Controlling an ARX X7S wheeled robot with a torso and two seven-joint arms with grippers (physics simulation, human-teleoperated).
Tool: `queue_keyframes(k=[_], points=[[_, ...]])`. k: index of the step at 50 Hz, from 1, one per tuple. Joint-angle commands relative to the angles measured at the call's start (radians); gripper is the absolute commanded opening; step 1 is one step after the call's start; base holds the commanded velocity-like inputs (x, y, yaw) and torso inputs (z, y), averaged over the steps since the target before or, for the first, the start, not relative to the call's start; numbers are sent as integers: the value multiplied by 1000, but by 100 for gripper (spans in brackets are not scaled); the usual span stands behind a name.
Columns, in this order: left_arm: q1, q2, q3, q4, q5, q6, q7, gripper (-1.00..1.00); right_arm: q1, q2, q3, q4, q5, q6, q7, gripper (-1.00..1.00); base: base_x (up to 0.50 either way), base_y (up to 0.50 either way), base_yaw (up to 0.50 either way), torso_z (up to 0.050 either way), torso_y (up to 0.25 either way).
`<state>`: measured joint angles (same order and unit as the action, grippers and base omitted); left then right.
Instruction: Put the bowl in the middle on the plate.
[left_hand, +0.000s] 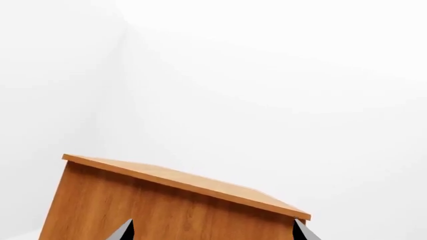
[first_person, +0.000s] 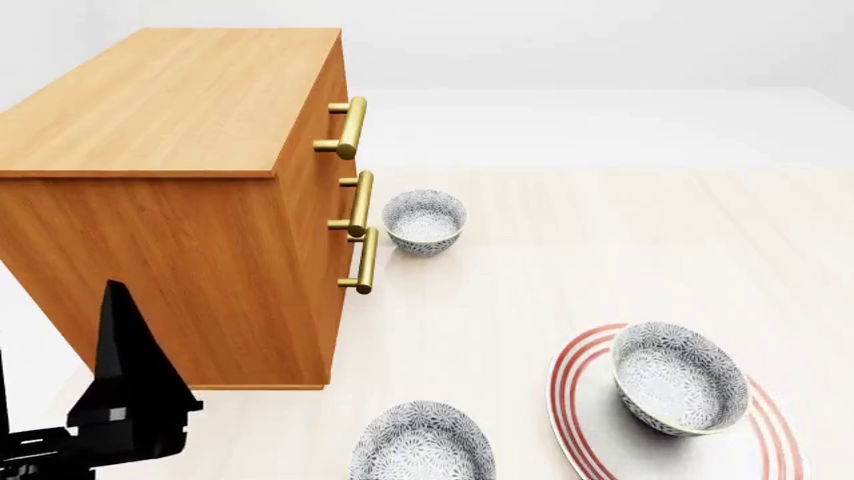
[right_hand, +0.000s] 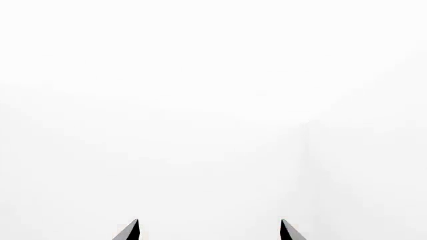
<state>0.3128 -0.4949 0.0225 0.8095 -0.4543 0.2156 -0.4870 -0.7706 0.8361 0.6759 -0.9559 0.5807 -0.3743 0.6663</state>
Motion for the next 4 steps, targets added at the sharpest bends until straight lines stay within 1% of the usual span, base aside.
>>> queue_keyframes(k=[1,2,3,4], points=[[12,-4,-7,7,-5,16,2,100,-14,-207,148,-91,-60,-3,-175,100,0,0,0,0,250],[13,-4,-7,9,-8,18,3,100,-15,-246,166,-91,-53,-28,-223,100,0,0,0,0,250],[13,-5,-7,9,-8,18,3,100,-15,-251,168,-91,-51,-30,-229,100,0,0,0,0,250],[14,-6,-8,12,-6,18,2,100,-15,-308,186,-91,-87,-62,-276,100,0,0,0,0,250]])
